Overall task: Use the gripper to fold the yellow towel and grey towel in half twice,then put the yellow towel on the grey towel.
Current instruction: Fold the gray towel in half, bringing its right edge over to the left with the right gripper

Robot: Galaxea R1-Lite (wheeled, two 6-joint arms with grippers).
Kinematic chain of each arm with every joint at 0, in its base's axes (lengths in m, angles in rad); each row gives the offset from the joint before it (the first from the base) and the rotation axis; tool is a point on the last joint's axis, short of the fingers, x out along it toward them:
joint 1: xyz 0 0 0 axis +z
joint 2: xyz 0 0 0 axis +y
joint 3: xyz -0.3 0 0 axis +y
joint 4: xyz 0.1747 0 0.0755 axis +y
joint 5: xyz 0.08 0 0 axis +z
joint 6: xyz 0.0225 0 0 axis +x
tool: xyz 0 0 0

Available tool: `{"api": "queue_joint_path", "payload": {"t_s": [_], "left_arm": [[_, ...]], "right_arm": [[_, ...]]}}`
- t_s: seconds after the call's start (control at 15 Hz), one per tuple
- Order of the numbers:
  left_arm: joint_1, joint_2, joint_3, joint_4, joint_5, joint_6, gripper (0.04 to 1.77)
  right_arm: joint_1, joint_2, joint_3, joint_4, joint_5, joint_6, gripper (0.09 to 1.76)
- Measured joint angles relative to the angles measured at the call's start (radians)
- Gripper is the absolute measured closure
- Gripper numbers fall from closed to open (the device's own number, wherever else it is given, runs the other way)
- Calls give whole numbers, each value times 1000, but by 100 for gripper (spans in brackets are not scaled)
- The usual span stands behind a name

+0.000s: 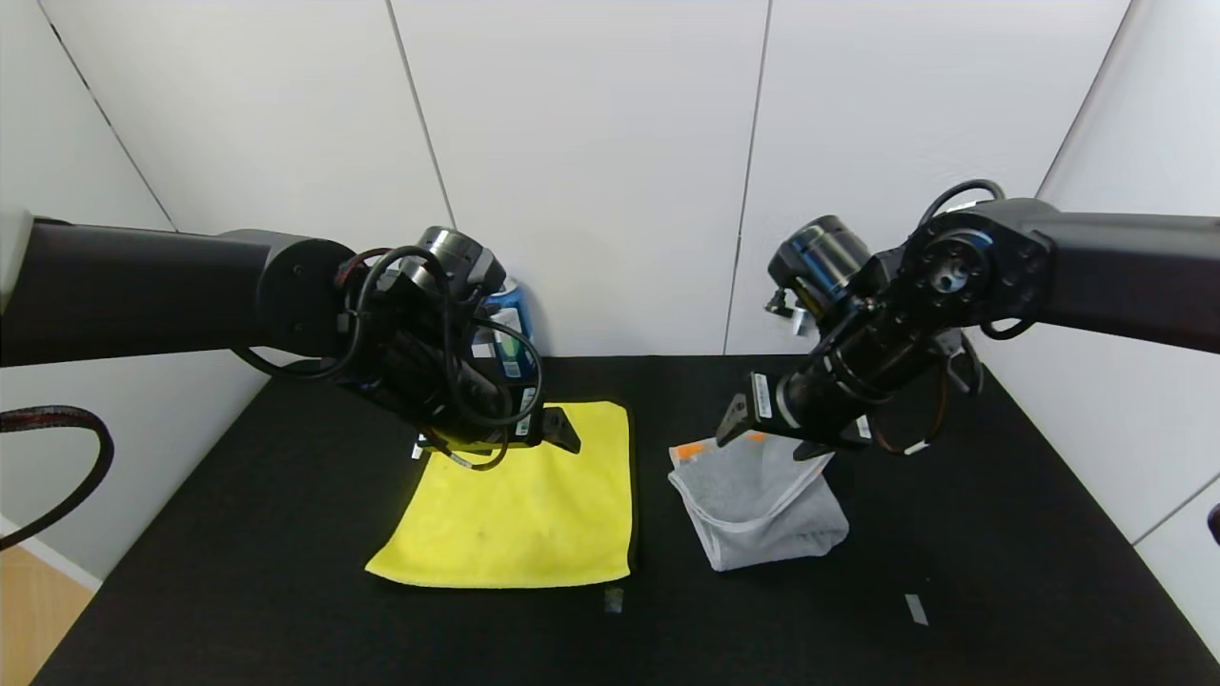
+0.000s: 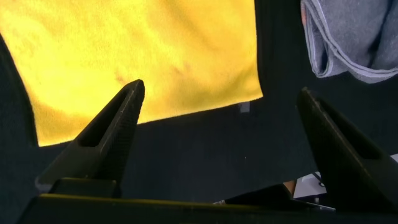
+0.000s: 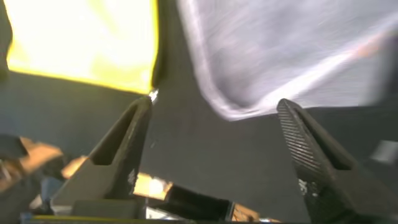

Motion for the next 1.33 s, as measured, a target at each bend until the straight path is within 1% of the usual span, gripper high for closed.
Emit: {"api": "queue_joint_path", "payload": {"t_s": [0.27, 0.4, 0.53, 0.67, 0.8, 0.93, 1.13, 1.33], "left_arm": [[0, 2, -1, 0, 0, 0, 9], [0, 5, 0, 0, 0, 0, 9], [0, 7, 0, -1, 0, 0, 9], [-1, 8, 0, -1, 0, 0, 9], [0, 11, 0, -1, 0, 1, 9], [0, 15, -1, -1, 0, 1, 9], [0, 20, -4, -1, 0, 1, 9], [0, 22, -4, -1, 0, 1, 9]], "right_arm": [[-140, -10, 6, 23, 4, -5, 28], [-213, 24, 8, 19, 4, -18, 25], [-267, 72, 8, 9, 6, -49, 22], [-314, 124, 5, -40, 9, -55, 20], [-340, 161, 3, -96, 22, -60, 19], [-349, 187, 3, -126, 56, -61, 18], [-348, 206, 3, -177, 119, -54, 17], [-342, 211, 3, -247, 144, -32, 16]]}}
